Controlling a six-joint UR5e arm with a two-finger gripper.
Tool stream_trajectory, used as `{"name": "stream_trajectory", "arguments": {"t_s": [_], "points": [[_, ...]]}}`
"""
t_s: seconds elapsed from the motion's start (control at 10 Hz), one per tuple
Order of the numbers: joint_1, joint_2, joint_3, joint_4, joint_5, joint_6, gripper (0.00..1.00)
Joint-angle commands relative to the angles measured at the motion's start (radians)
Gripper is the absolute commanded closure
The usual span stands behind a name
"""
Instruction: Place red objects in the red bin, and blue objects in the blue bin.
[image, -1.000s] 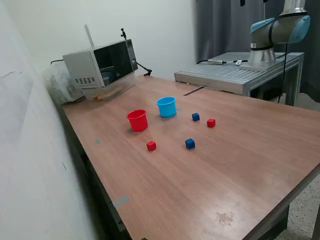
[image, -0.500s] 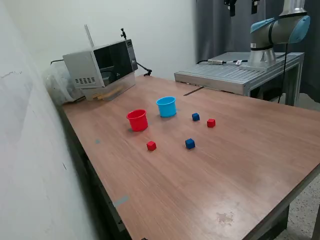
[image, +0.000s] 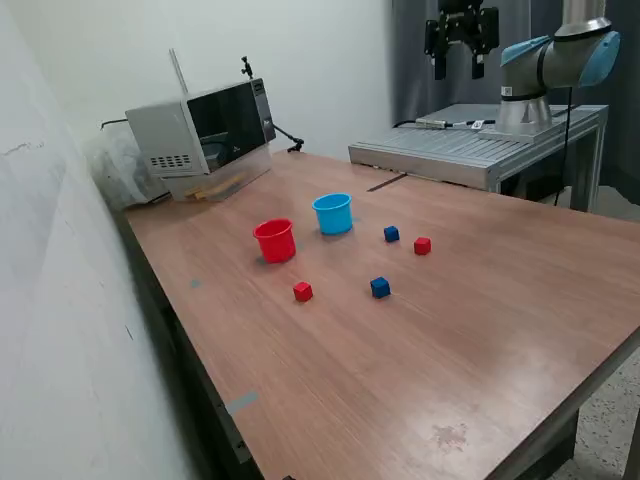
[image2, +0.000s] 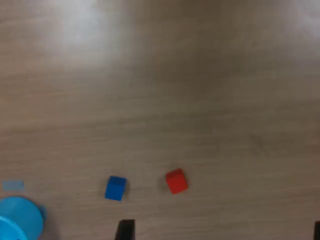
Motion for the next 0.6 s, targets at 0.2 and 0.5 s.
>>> {"name": "stream_trajectory", "arguments": {"t_s": [0.2, 0.5], "points": [[-0.085, 0.258, -0.002, -0.269, -0.004, 0.035, 0.00], [-0.129, 0.362, 0.013, -0.361, -0.004, 0.035, 0.00]]}}
